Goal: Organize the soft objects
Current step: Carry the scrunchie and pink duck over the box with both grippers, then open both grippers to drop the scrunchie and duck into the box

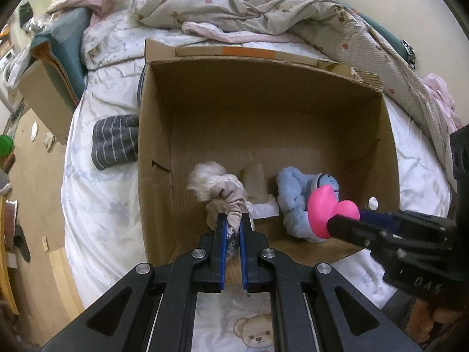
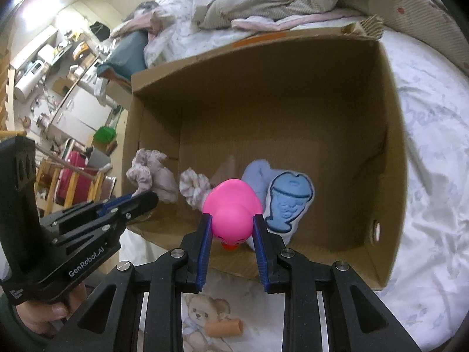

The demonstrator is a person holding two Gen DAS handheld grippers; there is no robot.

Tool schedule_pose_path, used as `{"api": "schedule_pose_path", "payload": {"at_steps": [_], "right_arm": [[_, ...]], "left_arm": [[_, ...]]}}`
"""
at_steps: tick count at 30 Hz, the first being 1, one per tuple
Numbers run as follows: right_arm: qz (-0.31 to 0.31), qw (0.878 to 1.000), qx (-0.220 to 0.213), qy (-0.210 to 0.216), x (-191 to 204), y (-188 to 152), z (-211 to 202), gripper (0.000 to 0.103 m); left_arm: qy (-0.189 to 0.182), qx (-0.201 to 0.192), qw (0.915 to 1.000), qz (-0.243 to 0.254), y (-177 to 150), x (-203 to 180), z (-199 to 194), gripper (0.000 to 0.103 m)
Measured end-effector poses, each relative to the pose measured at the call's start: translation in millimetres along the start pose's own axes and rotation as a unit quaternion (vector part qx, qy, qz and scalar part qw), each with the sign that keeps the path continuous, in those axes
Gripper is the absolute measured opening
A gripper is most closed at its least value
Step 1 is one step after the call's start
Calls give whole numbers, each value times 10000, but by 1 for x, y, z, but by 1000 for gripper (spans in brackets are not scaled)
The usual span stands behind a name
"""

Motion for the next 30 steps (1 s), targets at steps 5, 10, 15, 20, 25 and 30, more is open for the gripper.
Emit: {"api": "schedule_pose_path", "payload": {"at_steps": [5,10,15,20,25,30], "right_arm": [[-65,9998,197,-18,3,-4,11,29],[-37,9996,283,-31,1,-7,15,29],[17,9996,269,-16,-1,-4,15,29],[92,9997,237,-3,-4,-4,13,29],[131,9997,213,18,-5,-4,12,29],[193,9997,140,94,-6,-4,9,29]], "left_arm": [[196,-45,9998,41,1,4,1,7],[161,-42,9999,13,1,3,0,7],[182,20,9998,7,0,3,3,7],[172,63,9998,13,-2,2,4,7],[114,83,9999,-5,-2,1,3,8],[100,86,9999,-45,-2,2,2,10]]}}
Point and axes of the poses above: each gripper's, at about its wrist camera, not at the fingertips, and z roughly the way its jaws point, x to its left, y to its top, the point moved 8 cm from there along z, roughly the way its jaws point, and after that the axes turned 6 degrees about -z, right-handed, at the moved point
